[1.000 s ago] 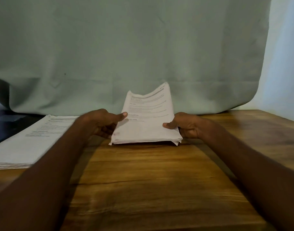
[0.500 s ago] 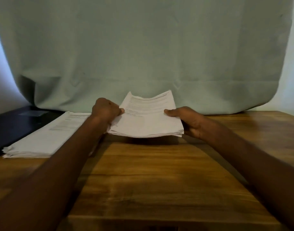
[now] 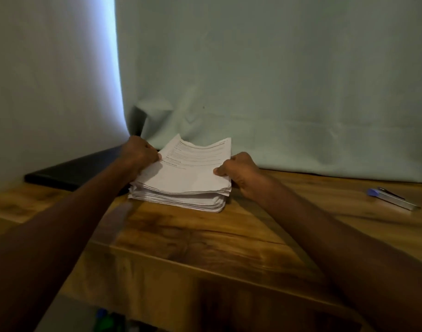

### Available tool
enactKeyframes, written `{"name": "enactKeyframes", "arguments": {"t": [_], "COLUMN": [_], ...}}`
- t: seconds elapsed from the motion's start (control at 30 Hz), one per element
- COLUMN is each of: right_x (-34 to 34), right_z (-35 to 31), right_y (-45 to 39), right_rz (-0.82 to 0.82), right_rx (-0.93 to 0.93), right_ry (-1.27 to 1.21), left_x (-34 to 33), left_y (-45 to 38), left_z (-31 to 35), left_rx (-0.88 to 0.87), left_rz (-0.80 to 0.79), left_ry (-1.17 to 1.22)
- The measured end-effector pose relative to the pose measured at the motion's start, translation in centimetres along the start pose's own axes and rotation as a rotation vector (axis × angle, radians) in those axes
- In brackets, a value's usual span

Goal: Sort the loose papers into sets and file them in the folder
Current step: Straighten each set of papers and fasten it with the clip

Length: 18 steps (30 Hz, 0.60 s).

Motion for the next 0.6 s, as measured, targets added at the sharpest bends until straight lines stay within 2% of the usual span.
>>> {"name": "enactKeyframes", "arguments": {"t": [0.07, 0.17, 0.23, 0.3, 0.47, 0.6], "right_x": [-1.7, -3.0, -2.8, -2.0, -0.4, 0.2], "right_z": [0.7, 0.9, 0.5, 0.6, 1.6, 1.5], "right_y": [0.2, 0.6, 0.7, 0.4, 0.1, -0.3], "right_rz": [0.048, 0.112, 0.181, 0.190, 0.103, 0.128], "right_rx": [0.040, 0.135, 0.156, 0.127, -0.005, 0.018], "right_ry": [0.203, 0.597, 0.713, 0.676, 0.362, 0.325], "left_x": [0.0, -0.6, -1.3, -1.9, -3.0, -4.4], "left_y": [-0.5, -0.8, -1.0, -1.3, -1.3, 0.3], "left_z": [-1.1, -1.3, -1.6, -2.0, -2.6, -3.1], "left_rx": [-0.024, -0.154, -0.206, -0.246, -0.321, -0.259], "left_rz": [-0.066, -0.126, -0.140, -0.142, -0.113, -0.117], "left_ry": [-0.131, -0.343, -0.402, -0.436, -0.389, -0.321]}}
Point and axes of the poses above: each hand's wrist, its own y-axis away from the middle knuckle, its own x-axis out of the back of the hand, z = x × y, the point moved 7 cm from there along -y, towards the middle knuckle, and after that the axes turned 2 degrees about -y, right-handed, at the moved point
